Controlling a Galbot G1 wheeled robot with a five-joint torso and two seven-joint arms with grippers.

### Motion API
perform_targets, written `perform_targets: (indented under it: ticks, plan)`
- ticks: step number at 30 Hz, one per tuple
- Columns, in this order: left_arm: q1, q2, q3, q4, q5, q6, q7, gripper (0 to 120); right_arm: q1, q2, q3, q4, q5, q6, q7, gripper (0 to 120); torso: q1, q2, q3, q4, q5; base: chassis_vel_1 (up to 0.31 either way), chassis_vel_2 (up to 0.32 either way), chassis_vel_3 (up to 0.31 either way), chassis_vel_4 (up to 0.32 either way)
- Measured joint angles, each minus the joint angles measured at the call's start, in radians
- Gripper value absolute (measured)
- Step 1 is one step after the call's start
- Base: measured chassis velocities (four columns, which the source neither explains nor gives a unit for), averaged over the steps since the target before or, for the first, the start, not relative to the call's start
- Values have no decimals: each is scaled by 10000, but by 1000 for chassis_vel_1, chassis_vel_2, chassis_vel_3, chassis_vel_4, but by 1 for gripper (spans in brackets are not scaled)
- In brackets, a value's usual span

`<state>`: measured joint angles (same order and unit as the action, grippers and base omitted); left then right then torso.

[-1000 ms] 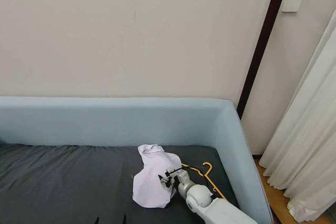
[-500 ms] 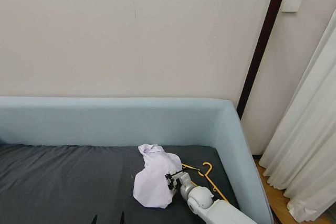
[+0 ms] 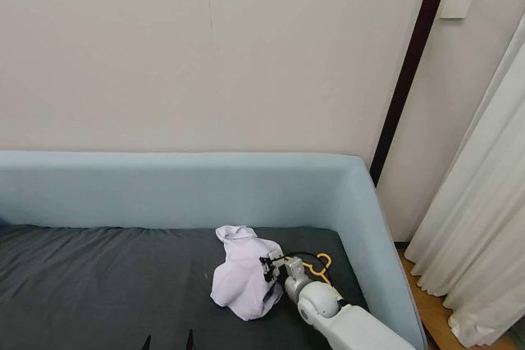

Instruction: Pick up the clothes from the sofa and hang them on the clothes hanger.

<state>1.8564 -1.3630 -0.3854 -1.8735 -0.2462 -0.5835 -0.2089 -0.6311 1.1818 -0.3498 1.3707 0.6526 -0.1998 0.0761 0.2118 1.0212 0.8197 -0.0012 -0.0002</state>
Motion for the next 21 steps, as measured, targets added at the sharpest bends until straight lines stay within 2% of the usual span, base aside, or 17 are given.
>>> perform_targets:
  ticks: [3, 6, 10, 12, 15, 18, 19, 21]
  plan:
    - [-33, 19, 2, 13, -59, 0, -11, 100, -31, -363, 120, 1100, 364, -184, 184, 0, 0, 0, 0, 1, 0, 0, 0, 0, 0]
    - [-60, 27, 5, 55, -72, 0, -12, 100, -82, -524, 149, 1461, 240, -315, 267, 0, 0, 1, -1, 1, -1, 0, 0, 0, 0]
    - [-59, 30, 14, 70, -72, -2, -7, 100, -315, -602, 11, 1294, -275, -470, 276, 0, 0, 0, 0, 1, 1, 0, 0, 0, 0]
    - [-41, 30, 21, 70, -62, -7, 0, 100, -543, -459, -48, 843, -476, -521, 264, 8, 0, 0, 0, -1, 2, 0, 0, 0, 0]
    - [-30, 32, 19, 70, -57, -8, 1, 100, -618, -331, -70, 523, -529, -533, 260, 13, -1, 0, 0, 0, 0, 0, 0, 0, 0]
    - [-20, 43, 6, 71, -52, -10, 3, 100, -640, -59, -182, -139, -608, -560, 226, 30, 0, 0, 0, 2, -1, 0, 0, 0, 0]
    - [-20, 43, 6, 71, -52, -10, 3, 100, -640, -59, -182, -139, -608, -560, 226, 30, 0, 0, 0, 2, -1, 0, 0, 0, 0]
    - [-23, 45, 1, 71, -52, -9, 3, 100, -579, 145, -268, -522, -690, -613, 241, 38, 0, 0, 0, 1, 0, 0, 0, 0, 0]
